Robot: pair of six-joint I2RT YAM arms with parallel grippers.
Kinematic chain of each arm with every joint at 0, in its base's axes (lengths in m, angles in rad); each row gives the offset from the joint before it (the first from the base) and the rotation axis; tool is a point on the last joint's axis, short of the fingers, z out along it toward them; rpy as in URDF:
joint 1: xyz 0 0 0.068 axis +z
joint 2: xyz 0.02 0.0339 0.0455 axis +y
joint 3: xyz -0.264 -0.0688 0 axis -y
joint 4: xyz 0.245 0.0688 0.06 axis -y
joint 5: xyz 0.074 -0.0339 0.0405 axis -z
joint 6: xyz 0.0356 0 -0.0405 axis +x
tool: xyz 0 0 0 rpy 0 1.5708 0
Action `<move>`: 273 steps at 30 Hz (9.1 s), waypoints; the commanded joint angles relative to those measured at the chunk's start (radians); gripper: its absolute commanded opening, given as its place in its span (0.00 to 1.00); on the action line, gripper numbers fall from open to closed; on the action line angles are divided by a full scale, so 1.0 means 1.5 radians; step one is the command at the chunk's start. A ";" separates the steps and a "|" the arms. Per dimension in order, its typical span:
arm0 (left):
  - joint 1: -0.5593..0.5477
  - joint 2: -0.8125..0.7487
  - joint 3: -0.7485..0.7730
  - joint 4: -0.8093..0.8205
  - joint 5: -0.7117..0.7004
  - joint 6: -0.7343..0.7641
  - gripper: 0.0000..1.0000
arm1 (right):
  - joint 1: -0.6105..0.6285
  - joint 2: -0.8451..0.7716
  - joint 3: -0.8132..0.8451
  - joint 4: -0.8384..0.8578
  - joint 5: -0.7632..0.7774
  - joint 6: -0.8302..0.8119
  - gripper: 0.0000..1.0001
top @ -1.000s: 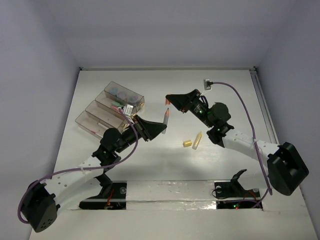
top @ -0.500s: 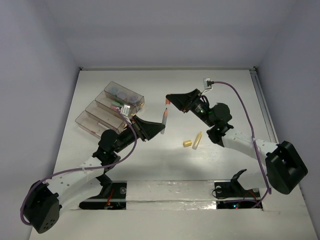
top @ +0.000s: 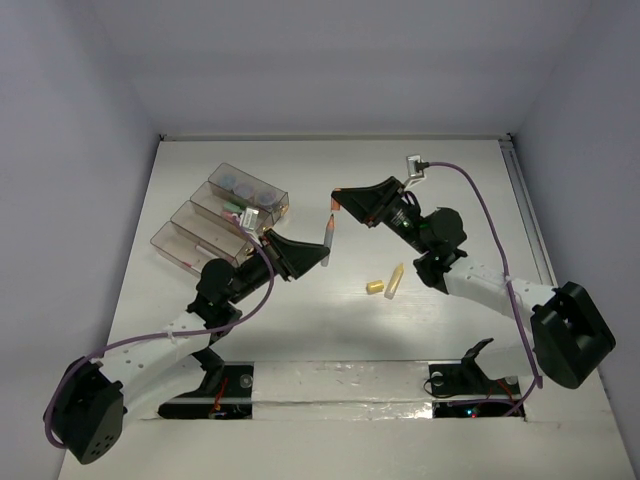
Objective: Sort the stationery into containers
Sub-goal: Close the pen cap on the pen, then place the pen in the storage box, then pick up the pen from the center of the board.
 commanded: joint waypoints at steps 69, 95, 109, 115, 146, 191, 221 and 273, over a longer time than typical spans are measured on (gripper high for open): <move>0.048 0.094 0.017 0.325 0.022 -0.080 0.00 | 0.003 0.077 -0.075 0.359 -0.070 0.093 0.11; 0.062 0.100 0.102 0.277 0.027 -0.036 0.00 | 0.009 -0.060 -0.048 0.057 -0.131 -0.023 0.12; 0.062 0.144 0.175 0.309 0.046 -0.042 0.00 | 0.023 -0.031 -0.070 0.056 -0.155 -0.059 0.06; 0.069 0.141 0.212 0.289 0.048 -0.030 0.00 | 0.035 -0.019 -0.088 0.072 -0.139 -0.065 0.04; 0.088 0.113 0.241 0.242 0.087 -0.029 0.00 | 0.089 0.002 -0.101 -0.009 -0.122 -0.160 0.20; 0.423 0.020 0.088 -0.493 -0.355 0.140 0.00 | 0.071 -0.301 -0.116 -0.558 0.175 -0.344 0.91; 0.464 0.154 0.104 -0.385 -0.334 0.151 0.51 | 0.071 -0.327 -0.125 -0.550 0.161 -0.345 0.90; -0.368 0.731 0.651 -0.572 -0.546 0.308 0.43 | 0.071 -0.727 -0.148 -0.691 0.517 -0.354 0.87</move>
